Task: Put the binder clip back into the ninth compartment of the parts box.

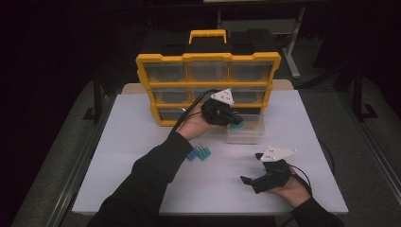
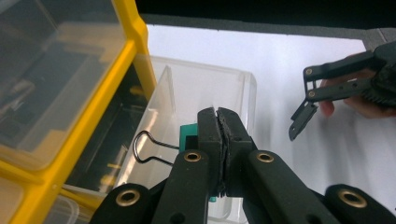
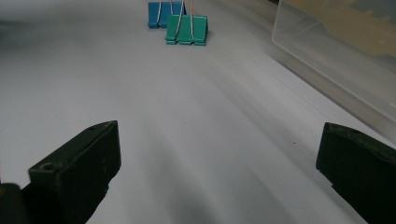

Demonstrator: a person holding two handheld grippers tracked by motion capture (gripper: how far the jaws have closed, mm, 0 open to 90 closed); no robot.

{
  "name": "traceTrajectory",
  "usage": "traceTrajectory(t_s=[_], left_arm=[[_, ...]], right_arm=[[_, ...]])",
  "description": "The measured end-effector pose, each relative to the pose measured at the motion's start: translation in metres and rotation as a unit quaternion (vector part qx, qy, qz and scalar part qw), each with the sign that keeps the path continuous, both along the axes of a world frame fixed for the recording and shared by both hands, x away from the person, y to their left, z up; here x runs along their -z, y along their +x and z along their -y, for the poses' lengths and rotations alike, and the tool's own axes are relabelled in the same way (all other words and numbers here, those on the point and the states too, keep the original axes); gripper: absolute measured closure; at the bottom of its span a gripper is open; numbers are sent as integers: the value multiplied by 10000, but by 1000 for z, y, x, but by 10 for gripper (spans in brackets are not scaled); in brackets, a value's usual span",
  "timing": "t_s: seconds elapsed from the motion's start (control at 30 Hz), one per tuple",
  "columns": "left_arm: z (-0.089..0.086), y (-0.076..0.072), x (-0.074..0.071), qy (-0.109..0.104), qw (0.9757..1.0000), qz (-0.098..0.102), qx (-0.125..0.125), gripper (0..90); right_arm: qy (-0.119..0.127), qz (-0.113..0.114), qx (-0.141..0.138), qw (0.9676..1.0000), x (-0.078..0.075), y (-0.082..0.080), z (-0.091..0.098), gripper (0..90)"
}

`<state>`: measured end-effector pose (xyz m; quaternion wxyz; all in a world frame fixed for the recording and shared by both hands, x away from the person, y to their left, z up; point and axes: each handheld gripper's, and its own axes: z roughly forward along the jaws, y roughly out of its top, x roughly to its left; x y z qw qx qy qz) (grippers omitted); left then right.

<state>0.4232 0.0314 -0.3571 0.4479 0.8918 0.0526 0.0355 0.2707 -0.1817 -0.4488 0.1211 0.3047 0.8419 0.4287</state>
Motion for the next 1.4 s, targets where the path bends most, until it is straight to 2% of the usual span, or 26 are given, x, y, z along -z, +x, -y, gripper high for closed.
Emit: traceTrajectory(t_s=[0.33,0.43,0.53,0.7,0.97,1.23,1.4], left_arm=[[3,4,9,158,9998,-109,52,885],[3,4,11,151,9997,-157,59,882],[2,5,12,72,9997,-248,52,843],[0,4,10,60,9997,-235,31,799],[-20,0,3,-126,9990,-390,-168,692],[-45,-4,1,-194,9975,-543,-398,602],[-59,-6,4,-186,9962,-630,-570,540]], right_arm=[[-5,11,-11,10000,0,0,0,0],[4,10,-3,10000,0,0,0,0],[1,5,-5,10000,0,0,0,0],[-2,11,-6,10000,0,0,0,0],[2,14,-8,10000,0,0,0,0],[-9,1,11,10000,0,0,0,0],[-12,5,17,10000,0,0,0,0]])
